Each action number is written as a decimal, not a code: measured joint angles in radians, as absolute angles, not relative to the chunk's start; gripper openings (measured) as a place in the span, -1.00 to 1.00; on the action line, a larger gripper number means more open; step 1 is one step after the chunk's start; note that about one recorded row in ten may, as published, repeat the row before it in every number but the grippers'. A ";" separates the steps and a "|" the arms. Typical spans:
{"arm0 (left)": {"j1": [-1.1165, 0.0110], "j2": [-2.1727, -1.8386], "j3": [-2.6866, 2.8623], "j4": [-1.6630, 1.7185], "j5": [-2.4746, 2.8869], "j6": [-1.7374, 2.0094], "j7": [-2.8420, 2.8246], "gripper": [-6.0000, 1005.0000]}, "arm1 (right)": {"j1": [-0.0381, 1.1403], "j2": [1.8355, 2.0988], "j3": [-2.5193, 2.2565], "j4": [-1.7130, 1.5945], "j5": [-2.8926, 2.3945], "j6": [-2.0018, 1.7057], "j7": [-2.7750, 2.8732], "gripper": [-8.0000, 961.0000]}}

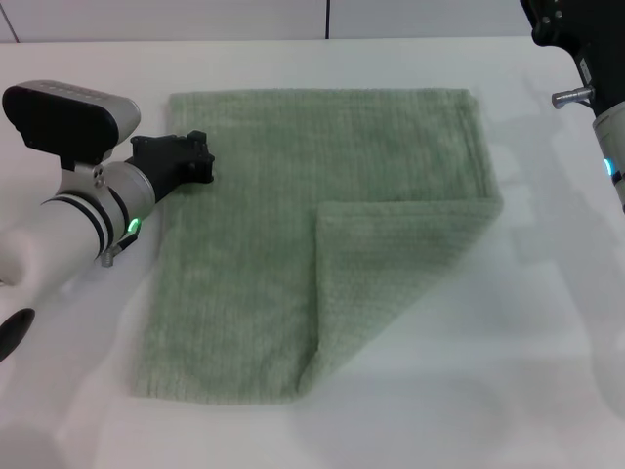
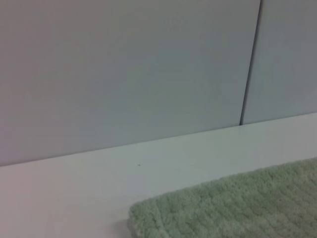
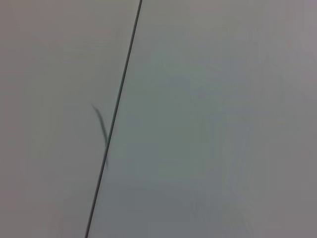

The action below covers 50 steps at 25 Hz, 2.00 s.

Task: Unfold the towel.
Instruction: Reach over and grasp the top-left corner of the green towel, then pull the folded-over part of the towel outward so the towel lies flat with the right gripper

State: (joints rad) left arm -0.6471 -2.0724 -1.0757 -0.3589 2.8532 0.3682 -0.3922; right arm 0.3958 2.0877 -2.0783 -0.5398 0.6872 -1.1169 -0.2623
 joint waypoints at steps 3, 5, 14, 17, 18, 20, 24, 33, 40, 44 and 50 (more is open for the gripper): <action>-0.647 -2.072 -1.075 -0.354 2.853 0.368 -0.392 -0.97 | 0.397 2.088 -2.078 -0.541 0.687 -1.117 -0.262 0.46; -0.646 -2.072 -1.075 -0.352 2.853 0.368 -0.392 -0.96 | 0.399 2.088 -2.079 -0.541 0.687 -1.113 -0.262 0.46; -0.646 -2.072 -1.075 -0.352 2.853 0.373 -0.392 -0.96 | 0.435 2.075 -2.061 -0.686 0.677 -0.852 -0.066 0.46; -0.646 -2.072 -1.075 -0.352 2.853 0.373 -0.392 -0.95 | 0.443 2.069 -2.042 -0.767 0.667 -0.711 -0.030 0.46; -0.646 -2.072 -1.075 -0.353 2.853 0.373 -0.392 -0.95 | 0.449 2.067 -2.029 -0.810 0.663 -0.632 -0.025 0.46; -0.646 -2.072 -1.075 -0.356 2.853 0.373 -0.392 -0.95 | 0.466 2.062 -2.000 -0.887 0.648 -0.472 -0.025 0.46; -0.646 -2.072 -1.075 -0.358 2.853 0.372 -0.392 -0.95 | 0.539 2.054 -1.903 -1.055 0.598 -0.033 -0.029 0.45; -0.646 -2.072 -1.075 -0.353 2.853 0.373 -0.390 -0.94 | 0.619 2.073 -1.772 -1.256 0.579 0.539 -0.205 0.45; -0.645 -2.072 -1.075 -0.353 2.853 0.377 -0.389 -0.94 | 0.706 2.074 -1.737 -1.297 0.609 0.881 -0.331 0.45; -0.644 -2.072 -1.075 -0.352 2.853 0.374 -0.388 -0.93 | 0.754 2.075 -1.709 -1.262 0.653 1.009 -0.402 0.45; -0.644 -2.072 -1.075 -0.351 2.853 0.374 -0.387 -0.93 | 0.809 2.076 -1.690 -1.159 0.660 1.090 -0.460 0.45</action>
State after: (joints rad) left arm -0.6435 -2.0724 -1.0754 -0.3512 2.8532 0.3742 -0.3866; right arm 0.8087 2.0758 -1.6899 -1.1585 0.6600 1.0904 -0.4596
